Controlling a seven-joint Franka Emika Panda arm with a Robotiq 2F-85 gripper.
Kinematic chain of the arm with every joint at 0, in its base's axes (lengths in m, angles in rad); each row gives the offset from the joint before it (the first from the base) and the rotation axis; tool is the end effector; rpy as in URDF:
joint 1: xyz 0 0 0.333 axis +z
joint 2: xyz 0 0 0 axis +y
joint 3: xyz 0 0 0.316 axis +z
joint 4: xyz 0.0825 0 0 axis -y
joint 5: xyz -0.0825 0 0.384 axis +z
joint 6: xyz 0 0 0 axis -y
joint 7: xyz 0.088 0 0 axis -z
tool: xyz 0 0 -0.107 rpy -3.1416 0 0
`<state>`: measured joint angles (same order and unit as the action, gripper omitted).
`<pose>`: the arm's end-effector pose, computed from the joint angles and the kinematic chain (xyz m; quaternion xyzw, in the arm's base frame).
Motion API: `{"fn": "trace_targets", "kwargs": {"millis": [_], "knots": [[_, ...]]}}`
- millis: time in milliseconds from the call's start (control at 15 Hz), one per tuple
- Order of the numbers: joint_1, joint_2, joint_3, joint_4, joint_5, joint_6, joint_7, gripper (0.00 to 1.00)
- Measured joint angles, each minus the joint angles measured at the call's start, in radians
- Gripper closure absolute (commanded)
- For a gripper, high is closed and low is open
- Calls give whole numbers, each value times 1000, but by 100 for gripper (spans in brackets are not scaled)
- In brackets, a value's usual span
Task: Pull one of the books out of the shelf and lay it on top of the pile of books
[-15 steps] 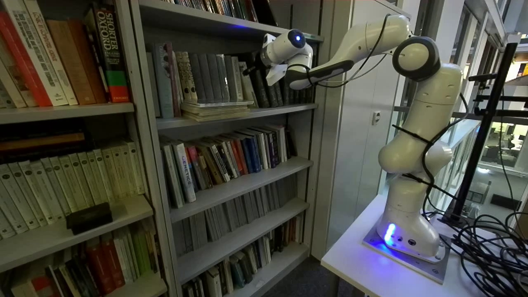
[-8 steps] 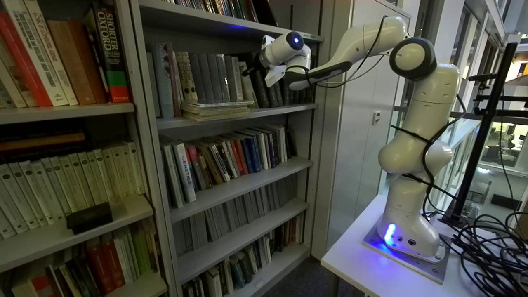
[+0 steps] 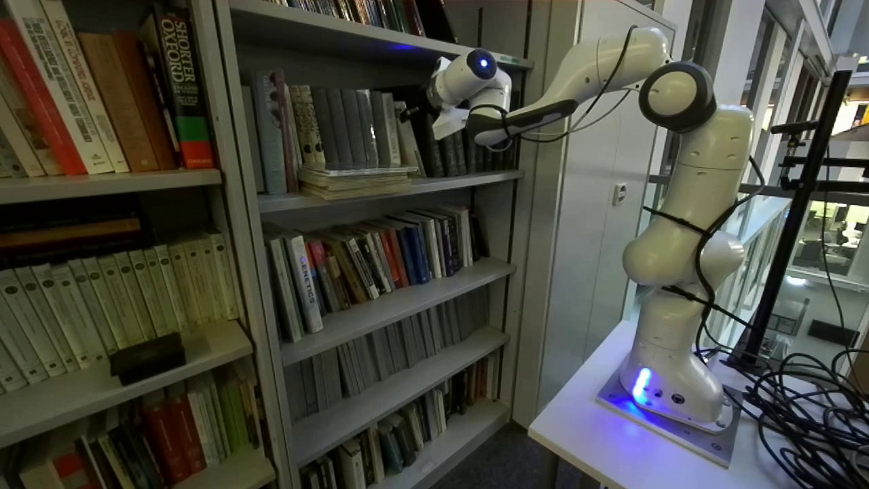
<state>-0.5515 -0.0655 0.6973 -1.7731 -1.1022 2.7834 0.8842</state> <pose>0.5772 0.1392 0.6743 0.7997 0.0538 0.5765 0.1586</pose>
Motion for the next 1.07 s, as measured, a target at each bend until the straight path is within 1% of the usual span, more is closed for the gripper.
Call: {"fn": "trace_targets", "kwargs": {"millis": [200,400,667,733,800,933,1000,1067], "knots": [[-2,0,-2,18,-25,-67,120,34],[-3,0,-10,28,-58,-110,208,31],[0,0,-10,29,-104,-118,282,18],[1,0,-9,29,-110,-118,291,9],[2,0,-8,29,-112,-118,293,12],[3,0,-5,30,-114,-118,293,7],[3,0,-4,30,-117,-118,293,8],[3,0,-3,30,-120,-118,293,6]]}}
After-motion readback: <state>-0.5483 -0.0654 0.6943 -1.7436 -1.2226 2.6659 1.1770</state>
